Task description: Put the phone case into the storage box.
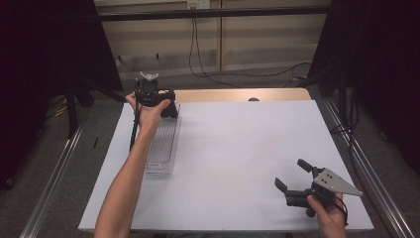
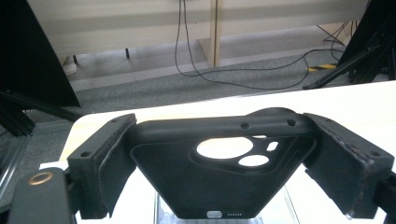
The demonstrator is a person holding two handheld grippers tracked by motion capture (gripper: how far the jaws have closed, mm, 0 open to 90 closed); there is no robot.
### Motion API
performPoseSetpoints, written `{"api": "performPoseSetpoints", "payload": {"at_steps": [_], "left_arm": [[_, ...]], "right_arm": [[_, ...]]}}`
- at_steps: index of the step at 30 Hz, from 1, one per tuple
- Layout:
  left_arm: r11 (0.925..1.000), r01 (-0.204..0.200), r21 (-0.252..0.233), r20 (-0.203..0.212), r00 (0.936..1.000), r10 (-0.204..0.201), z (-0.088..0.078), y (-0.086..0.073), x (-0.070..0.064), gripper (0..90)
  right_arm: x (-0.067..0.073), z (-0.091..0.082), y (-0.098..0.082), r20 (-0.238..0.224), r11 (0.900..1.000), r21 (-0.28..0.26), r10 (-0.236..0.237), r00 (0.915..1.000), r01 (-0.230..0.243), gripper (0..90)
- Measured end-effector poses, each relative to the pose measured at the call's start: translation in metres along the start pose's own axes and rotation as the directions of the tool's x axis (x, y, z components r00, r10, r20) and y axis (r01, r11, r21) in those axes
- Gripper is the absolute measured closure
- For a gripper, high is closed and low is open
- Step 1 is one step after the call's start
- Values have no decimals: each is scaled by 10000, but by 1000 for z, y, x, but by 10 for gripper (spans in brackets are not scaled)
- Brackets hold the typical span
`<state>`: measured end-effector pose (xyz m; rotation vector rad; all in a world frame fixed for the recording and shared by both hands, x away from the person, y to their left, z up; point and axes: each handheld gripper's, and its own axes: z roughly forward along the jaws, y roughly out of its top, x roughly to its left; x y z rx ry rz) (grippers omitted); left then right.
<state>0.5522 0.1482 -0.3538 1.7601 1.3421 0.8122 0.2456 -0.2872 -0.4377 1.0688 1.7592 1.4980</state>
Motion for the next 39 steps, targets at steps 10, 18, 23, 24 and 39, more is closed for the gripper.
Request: {"api": "performPoseSetpoints", "payload": {"at_steps": [10, 18, 23, 24, 39], "left_arm": [[10000, -24, 2, 12, 10000, 24, 2, 1, -1, 133], [10000, 0, 81, -31, 10000, 0, 5, 4, -2, 133], [10000, -68, 68, 0, 10000, 68, 7, 5, -1, 131], [10000, -20, 63, 3, 10000, 20, 7, 5, -1, 131], [9998, -6, -222, 223, 9997, 11, 16, 7, 4, 126]], "right_arm": [[0, 1, 0, -37, 10000, 11, 32, 10000, -32, 0], [1, 1, 0, -105, 10000, 20, 13, 9999, -13, 0], [1, 1, 0, -97, 10000, 19, 81, 9999, -81, 0], [1, 1, 0, -96, 10000, 20, 91, 9999, -91, 0], [0, 2, -1, -106, 10000, 41, 79, 9999, -79, 0]]}}
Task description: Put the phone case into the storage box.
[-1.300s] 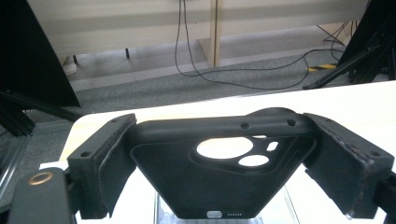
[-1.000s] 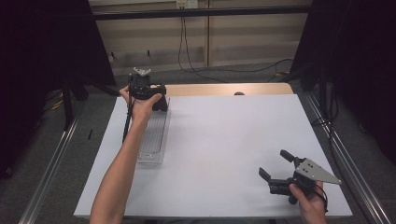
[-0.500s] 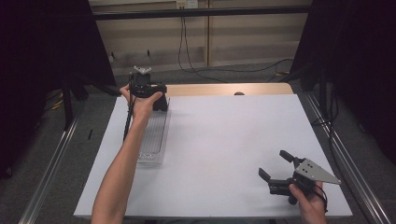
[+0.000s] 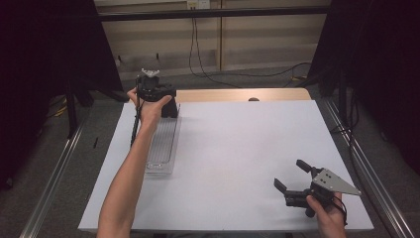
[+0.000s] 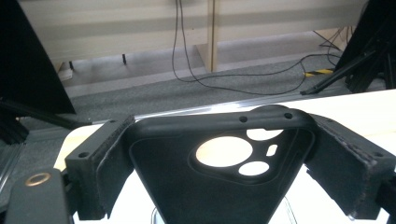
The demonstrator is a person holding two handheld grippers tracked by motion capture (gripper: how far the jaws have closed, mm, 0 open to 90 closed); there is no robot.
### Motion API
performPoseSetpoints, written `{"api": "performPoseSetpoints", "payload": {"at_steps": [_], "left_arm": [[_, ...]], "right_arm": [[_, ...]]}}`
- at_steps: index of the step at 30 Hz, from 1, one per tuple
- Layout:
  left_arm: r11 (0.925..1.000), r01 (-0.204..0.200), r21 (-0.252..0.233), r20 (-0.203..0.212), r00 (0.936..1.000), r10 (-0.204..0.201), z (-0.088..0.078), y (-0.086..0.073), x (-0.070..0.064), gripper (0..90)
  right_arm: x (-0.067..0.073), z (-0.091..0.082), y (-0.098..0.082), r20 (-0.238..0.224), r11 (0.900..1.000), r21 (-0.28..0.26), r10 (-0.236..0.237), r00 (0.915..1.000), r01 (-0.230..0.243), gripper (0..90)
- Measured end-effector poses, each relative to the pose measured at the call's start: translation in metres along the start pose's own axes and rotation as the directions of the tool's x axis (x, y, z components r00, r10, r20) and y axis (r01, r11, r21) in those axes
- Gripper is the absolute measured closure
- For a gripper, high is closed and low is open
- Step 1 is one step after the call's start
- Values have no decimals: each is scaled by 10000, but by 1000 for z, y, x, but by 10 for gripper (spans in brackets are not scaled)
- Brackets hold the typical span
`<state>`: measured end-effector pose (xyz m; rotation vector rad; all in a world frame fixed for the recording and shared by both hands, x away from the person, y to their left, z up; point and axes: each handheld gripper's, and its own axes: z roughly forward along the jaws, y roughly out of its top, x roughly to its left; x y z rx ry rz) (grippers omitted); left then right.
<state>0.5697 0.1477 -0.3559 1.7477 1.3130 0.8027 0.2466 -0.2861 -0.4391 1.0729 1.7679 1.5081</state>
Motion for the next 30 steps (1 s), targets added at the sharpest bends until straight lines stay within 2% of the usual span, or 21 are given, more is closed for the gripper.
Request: {"api": "performPoseSetpoints", "payload": {"at_steps": [10, 28, 30], "left_arm": [[9992, -285, -280, 189, 9994, 291, 5, -1, 1, 125], [9992, 83, -384, 400, 9992, -68, 7, -3, 3, 96], [9993, 19, -378, 389, 9992, -4, 7, -3, 5, 96]], "right_arm": [[0, 0, -1, -29, 10000, 43, -21, 10000, 21, 0], [0, 1, -1, -58, 10000, 63, -7, 10000, 8, 0], [0, 1, -1, -63, 10000, 63, -2, 10000, 2, 0]]}}
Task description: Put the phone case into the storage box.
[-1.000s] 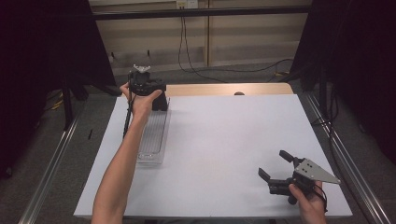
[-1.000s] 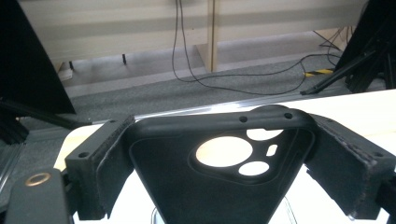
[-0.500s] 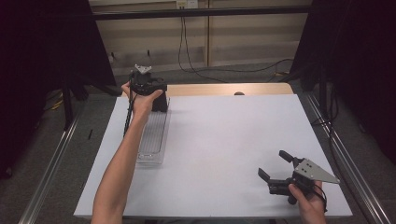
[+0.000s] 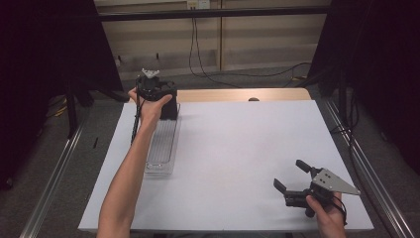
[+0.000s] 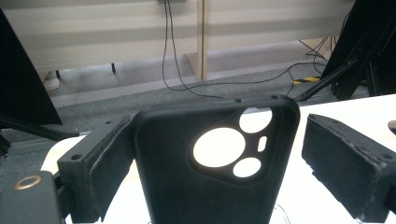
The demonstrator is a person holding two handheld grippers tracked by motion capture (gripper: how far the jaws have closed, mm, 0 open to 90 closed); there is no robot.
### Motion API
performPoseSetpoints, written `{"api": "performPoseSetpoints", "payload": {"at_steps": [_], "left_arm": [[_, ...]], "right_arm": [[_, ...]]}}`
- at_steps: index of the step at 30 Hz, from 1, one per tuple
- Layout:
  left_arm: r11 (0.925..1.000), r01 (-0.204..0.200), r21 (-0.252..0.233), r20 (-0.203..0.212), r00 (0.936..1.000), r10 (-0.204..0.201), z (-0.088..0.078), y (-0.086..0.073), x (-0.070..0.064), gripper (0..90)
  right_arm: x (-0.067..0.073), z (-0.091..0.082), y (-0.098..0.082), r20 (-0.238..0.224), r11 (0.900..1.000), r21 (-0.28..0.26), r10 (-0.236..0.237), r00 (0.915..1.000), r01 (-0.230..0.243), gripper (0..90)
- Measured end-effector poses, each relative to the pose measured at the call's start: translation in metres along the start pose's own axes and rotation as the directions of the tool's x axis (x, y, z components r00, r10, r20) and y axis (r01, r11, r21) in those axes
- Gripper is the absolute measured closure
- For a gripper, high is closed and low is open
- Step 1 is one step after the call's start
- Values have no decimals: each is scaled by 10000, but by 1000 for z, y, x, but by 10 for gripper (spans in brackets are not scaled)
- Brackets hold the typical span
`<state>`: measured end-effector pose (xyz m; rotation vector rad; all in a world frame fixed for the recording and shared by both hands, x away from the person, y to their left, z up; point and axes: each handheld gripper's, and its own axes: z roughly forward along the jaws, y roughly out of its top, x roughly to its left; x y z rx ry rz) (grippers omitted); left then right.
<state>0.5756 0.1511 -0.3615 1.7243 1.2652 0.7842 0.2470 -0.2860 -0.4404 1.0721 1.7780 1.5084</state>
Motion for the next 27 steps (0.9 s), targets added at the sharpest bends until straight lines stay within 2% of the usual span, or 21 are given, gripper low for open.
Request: {"api": "performPoseSetpoints", "payload": {"at_steps": [2, 9, 13, 19, 25, 27], "left_arm": [[9999, 146, -51, -11, 9999, -146, 0, 0, 1, 91], [9996, 87, -268, 98, 9999, -85, -3, 3, 3, 79], [9989, 285, -375, 179, 9995, -279, -4, 3, 7, 60], [9970, 432, -649, 31, 9991, -431, -7, 6, 12, 29], [9952, 344, -915, 236, 9992, -324, -13, 9, 15, 25], [9953, 207, -944, 329, 9993, -177, -14, 9, 16, 23]], "right_arm": [[0, 0, 0, 6, 10000, -10, 2, 10000, -2, 0], [0, 0, 0, -9, 10000, 3, -34, 10000, 34, 0], [0, 0, 0, 1, 10000, 10, -36, 10000, 36, 0], [0, 0, 0, 2, 10000, -1, -36, 10000, 36, 0], [0, 0, 0, 6, 10000, -5, -37, 10000, 37, 0], [0, -1, 0, 18, 10000, -10, -18, 10000, 18, 0]]}}
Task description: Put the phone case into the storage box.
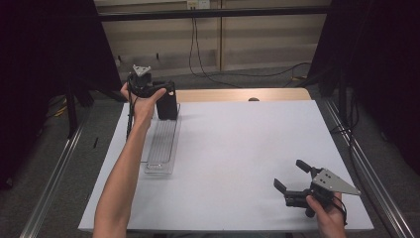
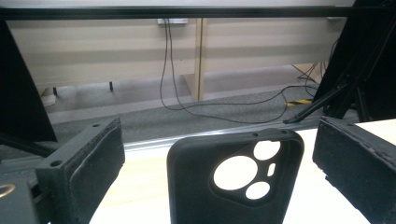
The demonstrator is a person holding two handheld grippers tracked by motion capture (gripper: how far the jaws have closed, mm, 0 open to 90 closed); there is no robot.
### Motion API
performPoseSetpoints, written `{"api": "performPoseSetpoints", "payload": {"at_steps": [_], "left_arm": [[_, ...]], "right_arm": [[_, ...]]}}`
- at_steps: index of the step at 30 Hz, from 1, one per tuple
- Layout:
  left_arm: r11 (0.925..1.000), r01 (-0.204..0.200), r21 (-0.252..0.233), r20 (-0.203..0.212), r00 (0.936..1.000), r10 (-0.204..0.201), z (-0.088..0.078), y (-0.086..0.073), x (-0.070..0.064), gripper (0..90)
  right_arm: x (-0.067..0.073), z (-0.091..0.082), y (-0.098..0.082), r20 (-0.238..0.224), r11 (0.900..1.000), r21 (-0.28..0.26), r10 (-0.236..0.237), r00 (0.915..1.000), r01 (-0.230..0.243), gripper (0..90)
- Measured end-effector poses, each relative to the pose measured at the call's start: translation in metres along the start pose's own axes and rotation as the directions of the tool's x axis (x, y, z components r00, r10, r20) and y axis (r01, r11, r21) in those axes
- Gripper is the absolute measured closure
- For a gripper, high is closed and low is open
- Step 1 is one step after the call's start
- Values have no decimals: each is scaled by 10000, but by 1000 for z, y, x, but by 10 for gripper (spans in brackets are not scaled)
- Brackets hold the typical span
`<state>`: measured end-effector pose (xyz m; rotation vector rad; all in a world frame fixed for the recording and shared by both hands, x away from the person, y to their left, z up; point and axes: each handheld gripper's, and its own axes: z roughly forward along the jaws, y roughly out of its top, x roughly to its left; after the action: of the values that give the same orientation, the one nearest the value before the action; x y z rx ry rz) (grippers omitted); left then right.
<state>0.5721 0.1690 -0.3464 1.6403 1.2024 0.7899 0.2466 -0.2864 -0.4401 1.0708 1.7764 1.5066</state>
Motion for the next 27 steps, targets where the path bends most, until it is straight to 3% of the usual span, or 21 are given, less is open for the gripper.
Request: {"api": "performPoseSetpoints", "payload": {"at_steps": [3, 6, 9, 12, 17, 21, 27], "left_arm": [[9999, -16, -159, 72, 10000, 17, -2, 1, 0, 22], [9997, 92, -241, 457, 9989, -81, -5, 3, 0, 24], [9992, -78, -401, 432, 9990, 96, -8, 5, 0, 21], [9979, 85, -636, 559, 9984, -49, -11, 7, -1, 24], [9982, 83, -587, 716, 9974, -41, -16, 9, 1, 25], [9985, -138, -531, 820, 9965, 181, -21, 9, 0, 24], [9955, -278, -905, 1017, 9941, 370, -32, 13, -5, 26]], "right_arm": [[0, 0, 0, 21, 10000, -18, 26, 10000, -26, 0], [0, 0, 0, 15, 10000, -16, 14, 10000, -14, 0], [0, 0, 0, 5, 10000, -10, 12, 10000, -12, 0], [0, 0, 0, 14, 10000, -31, 19, 10000, -19, 0], [0, -1, 1, 29, 10000, -52, 14, 10000, -14, 0], [0, -1, 1, 31, 10000, -61, 6, 10000, -5, 0], [1, -1, 1, 32, 10000, -83, -4, 10000, 4, 0]]}}
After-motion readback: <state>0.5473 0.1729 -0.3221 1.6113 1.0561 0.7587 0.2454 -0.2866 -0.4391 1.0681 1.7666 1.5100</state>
